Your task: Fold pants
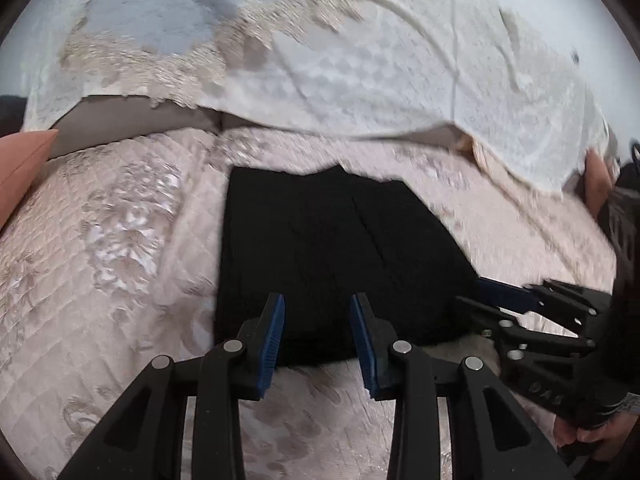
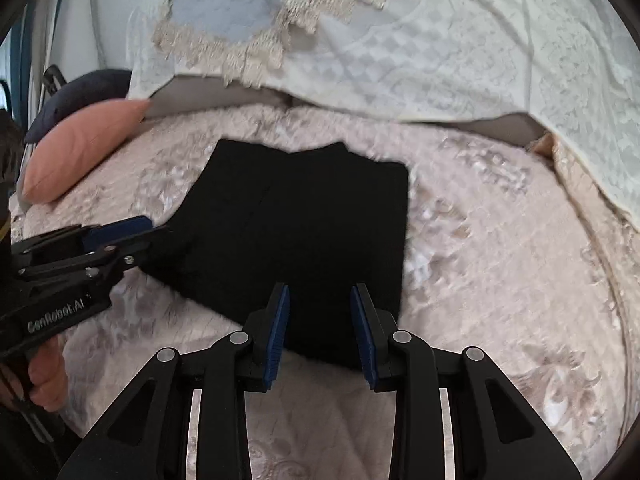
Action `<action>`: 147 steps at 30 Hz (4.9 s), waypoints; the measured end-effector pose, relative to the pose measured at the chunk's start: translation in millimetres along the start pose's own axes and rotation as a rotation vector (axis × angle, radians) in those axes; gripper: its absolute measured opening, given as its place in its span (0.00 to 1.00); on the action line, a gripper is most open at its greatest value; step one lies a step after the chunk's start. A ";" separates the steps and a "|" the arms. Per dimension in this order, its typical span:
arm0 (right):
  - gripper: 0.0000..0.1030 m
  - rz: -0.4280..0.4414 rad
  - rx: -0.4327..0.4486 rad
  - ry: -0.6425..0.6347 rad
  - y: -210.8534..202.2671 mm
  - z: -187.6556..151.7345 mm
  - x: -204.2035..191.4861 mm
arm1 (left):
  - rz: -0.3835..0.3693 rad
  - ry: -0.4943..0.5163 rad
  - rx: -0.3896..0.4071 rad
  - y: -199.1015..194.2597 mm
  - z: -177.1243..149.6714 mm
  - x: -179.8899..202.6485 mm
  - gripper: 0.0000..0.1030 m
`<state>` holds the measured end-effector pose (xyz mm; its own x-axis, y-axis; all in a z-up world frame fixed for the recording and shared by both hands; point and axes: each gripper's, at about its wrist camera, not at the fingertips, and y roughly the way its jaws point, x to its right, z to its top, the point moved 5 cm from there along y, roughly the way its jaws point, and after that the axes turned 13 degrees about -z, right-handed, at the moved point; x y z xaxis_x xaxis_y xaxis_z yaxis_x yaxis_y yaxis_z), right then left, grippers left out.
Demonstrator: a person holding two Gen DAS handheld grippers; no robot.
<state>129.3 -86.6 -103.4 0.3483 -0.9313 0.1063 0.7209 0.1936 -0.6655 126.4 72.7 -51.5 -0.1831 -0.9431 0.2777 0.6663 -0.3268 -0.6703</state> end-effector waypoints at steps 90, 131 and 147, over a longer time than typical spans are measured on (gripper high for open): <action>0.44 -0.029 -0.089 0.002 -33.0 -68.9 -8.6 | 0.108 -0.094 -0.131 -25.1 -73.5 19.1 0.41; 0.46 -0.030 -0.090 0.001 -32.2 -68.9 -8.9 | 0.107 -0.093 -0.132 -24.1 -73.6 20.7 0.44; 0.46 -0.032 -0.091 -0.006 -31.2 -70.1 -10.7 | 0.106 -0.095 -0.133 -23.4 -73.6 21.8 0.45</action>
<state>61.1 -104.3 -135.6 0.3295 -0.9348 0.1327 0.6747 0.1348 -0.7257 53.6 55.2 -80.4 -0.0438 -0.9645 0.2606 0.5760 -0.2375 -0.7822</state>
